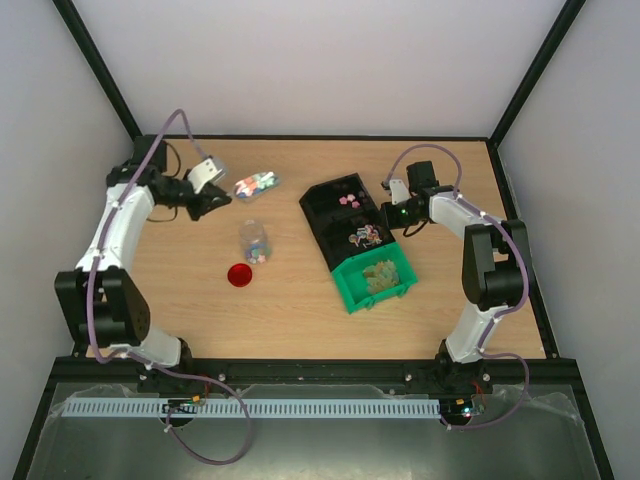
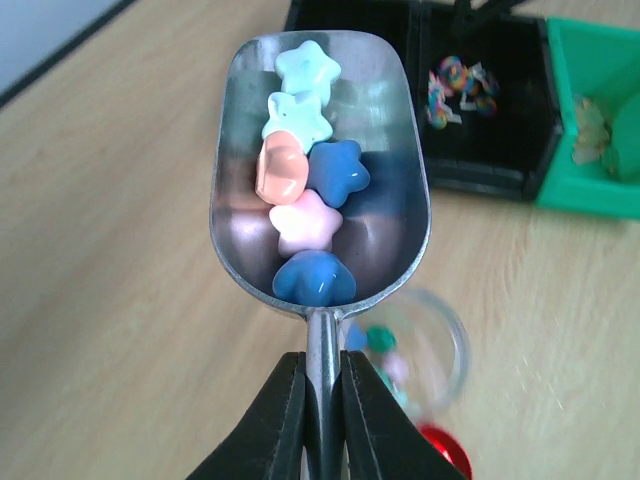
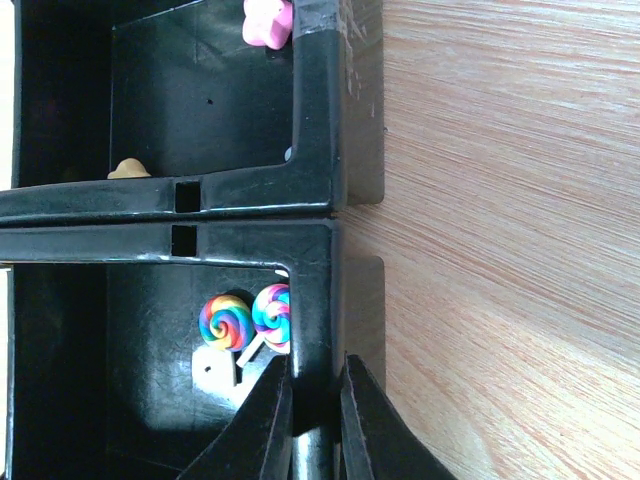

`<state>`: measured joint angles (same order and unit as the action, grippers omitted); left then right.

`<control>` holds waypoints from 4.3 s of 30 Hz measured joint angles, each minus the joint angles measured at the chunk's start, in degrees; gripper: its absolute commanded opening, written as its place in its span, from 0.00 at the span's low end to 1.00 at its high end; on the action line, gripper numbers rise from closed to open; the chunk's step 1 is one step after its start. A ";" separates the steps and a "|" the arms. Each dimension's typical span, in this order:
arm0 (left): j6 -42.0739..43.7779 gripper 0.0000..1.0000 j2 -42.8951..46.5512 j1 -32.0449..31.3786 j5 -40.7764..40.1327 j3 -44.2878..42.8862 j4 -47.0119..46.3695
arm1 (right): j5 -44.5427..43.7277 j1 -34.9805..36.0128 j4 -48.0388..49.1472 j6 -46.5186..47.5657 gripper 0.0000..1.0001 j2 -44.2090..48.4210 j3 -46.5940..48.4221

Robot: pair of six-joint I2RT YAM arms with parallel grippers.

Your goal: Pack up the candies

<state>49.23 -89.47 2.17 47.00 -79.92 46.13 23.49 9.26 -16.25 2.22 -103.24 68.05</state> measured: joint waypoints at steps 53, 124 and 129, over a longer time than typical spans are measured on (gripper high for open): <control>21.27 0.02 11.65 7.32 -19.67 6.58 21.77 | 0.46 2.12 1.64 0.00 0.02 -0.61 0.02; 18.40 0.02 10.29 -1.31 -31.39 -0.76 23.37 | 0.44 2.19 1.20 0.26 0.25 -1.05 0.59; 17.09 0.02 9.84 -1.31 -29.64 -4.98 24.39 | -0.02 2.40 0.98 0.24 0.34 -1.49 0.90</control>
<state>66.32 -79.64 0.86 17.37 -84.90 70.52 23.46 11.66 -15.27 2.46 -104.73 68.95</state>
